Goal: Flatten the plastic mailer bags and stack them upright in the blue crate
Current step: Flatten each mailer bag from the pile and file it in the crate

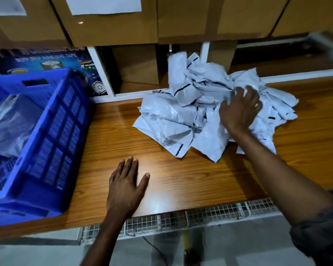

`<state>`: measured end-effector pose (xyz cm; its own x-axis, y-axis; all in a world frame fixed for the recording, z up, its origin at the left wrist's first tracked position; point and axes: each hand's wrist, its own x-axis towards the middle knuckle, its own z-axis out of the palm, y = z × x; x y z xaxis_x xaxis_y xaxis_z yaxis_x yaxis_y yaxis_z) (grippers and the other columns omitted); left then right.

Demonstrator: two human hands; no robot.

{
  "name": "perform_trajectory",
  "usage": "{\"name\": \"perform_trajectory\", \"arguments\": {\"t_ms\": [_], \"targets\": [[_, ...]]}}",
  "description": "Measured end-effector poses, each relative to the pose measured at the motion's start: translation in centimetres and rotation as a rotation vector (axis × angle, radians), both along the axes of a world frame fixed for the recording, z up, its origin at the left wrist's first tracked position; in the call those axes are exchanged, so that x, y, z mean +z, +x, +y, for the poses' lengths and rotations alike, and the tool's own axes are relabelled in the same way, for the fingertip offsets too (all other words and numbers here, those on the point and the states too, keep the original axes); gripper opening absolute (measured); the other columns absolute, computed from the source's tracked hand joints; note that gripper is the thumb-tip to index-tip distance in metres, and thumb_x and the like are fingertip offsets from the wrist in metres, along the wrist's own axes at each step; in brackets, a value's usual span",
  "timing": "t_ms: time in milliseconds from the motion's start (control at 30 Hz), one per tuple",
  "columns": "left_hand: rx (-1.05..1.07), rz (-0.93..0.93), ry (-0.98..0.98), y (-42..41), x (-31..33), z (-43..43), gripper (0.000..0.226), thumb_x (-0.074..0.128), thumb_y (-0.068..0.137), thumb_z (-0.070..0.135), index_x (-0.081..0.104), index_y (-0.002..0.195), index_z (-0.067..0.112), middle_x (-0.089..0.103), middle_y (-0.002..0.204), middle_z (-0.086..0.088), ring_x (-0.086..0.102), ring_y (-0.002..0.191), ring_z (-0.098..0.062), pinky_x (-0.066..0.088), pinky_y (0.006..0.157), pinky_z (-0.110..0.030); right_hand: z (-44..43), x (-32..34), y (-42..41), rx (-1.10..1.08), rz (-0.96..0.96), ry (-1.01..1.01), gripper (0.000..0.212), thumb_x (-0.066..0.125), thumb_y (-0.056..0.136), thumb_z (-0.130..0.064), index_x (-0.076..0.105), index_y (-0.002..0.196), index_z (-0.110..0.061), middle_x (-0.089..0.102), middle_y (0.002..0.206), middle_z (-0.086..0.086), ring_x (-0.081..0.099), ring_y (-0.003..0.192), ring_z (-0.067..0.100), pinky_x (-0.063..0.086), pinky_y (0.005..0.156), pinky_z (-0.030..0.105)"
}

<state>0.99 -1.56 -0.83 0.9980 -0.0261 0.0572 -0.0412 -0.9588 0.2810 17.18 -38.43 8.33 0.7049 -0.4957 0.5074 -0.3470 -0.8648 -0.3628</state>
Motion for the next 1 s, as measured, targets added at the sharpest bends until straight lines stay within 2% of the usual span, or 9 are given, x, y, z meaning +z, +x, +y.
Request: {"name": "perform_trajectory", "arguments": {"t_ms": [100, 167, 300, 467, 600, 767, 867, 933, 1000], "targets": [[-0.012, 0.001, 0.004, -0.1, 0.2, 0.0, 0.08, 0.021, 0.097, 0.073, 0.029, 0.162, 0.027, 0.017, 0.171, 0.007, 0.01, 0.158, -0.016, 0.016, 0.124, -0.042, -4.1, -0.2, 0.2, -0.094, 0.305, 0.137, 0.085, 0.059, 0.093, -0.05, 0.019, 0.159, -0.016, 0.021, 0.162, 0.023, 0.021, 0.148, 0.044, 0.015, 0.116, 0.063], [-0.013, -0.001, 0.002, -0.2, 0.2, 0.0, 0.08, 0.02, 0.098, 0.073, 0.03, 0.161, 0.026, 0.018, 0.17, 0.006, 0.011, 0.158, -0.017, 0.016, 0.124, -0.043, -5.1, -0.7, 0.2, -0.073, 0.382, 0.125, 0.082, 0.06, 0.094, -0.044, 0.019, 0.159, -0.017, 0.034, 0.154, 0.026, 0.034, 0.139, 0.046, 0.022, 0.113, 0.062], [-0.03, -0.009, -0.006, -0.3, -0.1, 0.3, 0.08, 0.019, 0.099, 0.074, 0.03, 0.162, 0.025, 0.018, 0.171, 0.004, 0.011, 0.158, -0.018, 0.017, 0.125, -0.045, -4.2, 0.1, -1.5, -0.114, 0.174, -0.007, 0.057, 0.06, 0.092, -0.028, 0.043, 0.145, -0.015, 0.053, 0.135, 0.025, 0.048, 0.123, 0.044, 0.035, 0.102, 0.055], [-0.046, -0.039, -0.01, -0.4, -0.3, 0.5, 0.077, 0.022, 0.102, 0.072, 0.032, 0.161, 0.023, 0.022, 0.17, 0.002, 0.012, 0.158, -0.021, 0.017, 0.125, -0.045, 0.4, 2.7, -4.9, -0.041, -0.079, -0.087, 0.067, 0.057, 0.088, -0.018, 0.036, 0.151, -0.027, 0.051, 0.137, 0.014, 0.048, 0.12, 0.036, 0.038, 0.092, 0.047], [-0.071, -0.051, -0.04, -0.4, -0.5, 0.7, 0.077, 0.023, 0.102, 0.071, 0.033, 0.16, 0.021, 0.023, 0.17, 0.0, 0.012, 0.157, -0.022, 0.017, 0.125, -0.045, 6.0, 3.5, -8.6, 0.072, -0.163, -0.093, 0.071, 0.054, 0.083, -0.014, 0.038, 0.151, -0.027, 0.05, 0.136, 0.011, 0.046, 0.123, 0.032, 0.039, 0.093, 0.045], [-0.126, -0.052, -0.096, -0.3, -1.1, 1.5, 0.073, 0.026, 0.104, 0.067, 0.032, 0.16, 0.022, 0.02, 0.17, 0.0, 0.009, 0.158, -0.022, 0.013, 0.126, -0.044, 13.5, 2.9, -14.2, 0.292, -0.146, -0.037, 0.061, 0.06, 0.086, -0.005, 0.048, 0.143, -0.022, 0.055, 0.124, 0.013, 0.049, 0.11, 0.031, 0.043, 0.08, 0.042], [-0.111, -0.119, -0.423, -0.5, -1.1, 2.2, 0.047, 0.044, 0.107, 0.04, 0.051, 0.149, 0.02, 0.045, 0.159, -0.003, 0.035, 0.149, -0.025, 0.029, 0.122, -0.045, 17.7, 0.3, -18.4, 0.403, -0.089, 0.023, 0.066, 0.06, 0.082, 0.002, 0.049, 0.142, -0.023, 0.055, 0.126, 0.01, 0.049, 0.112, 0.029, 0.046, 0.081, 0.043], [0.083, -0.235, -0.865, -1.0, -0.6, 3.4, 0.032, 0.048, 0.105, 0.024, 0.063, 0.134, 0.021, 0.062, 0.137, -0.002, 0.056, 0.126, -0.024, 0.045, 0.109, -0.046, 19.8, -1.9, -20.9, 0.476, -0.05, 0.003, 0.076, 0.062, 0.073, 0.007, 0.05, 0.142, -0.024, 0.053, 0.13, 0.009, 0.049, 0.116, 0.03, 0.047, 0.087, 0.046], [0.317, -0.358, -1.114, -1.2, -0.2, 5.4, 0.03, 0.045, 0.103, 0.027, 0.066, 0.124, 0.018, 0.065, 0.124, -0.006, 0.061, 0.114, -0.028, 0.047, 0.103, -0.051, 20.6, -4.1, -22.7, 0.64, 0.083, -0.125, 0.086, 0.069, 0.064, 0.005, 0.05, 0.143, -0.026, 0.052, 0.138, 0.009, 0.046, 0.127, 0.029, 0.04, 0.102, 0.049]]}}
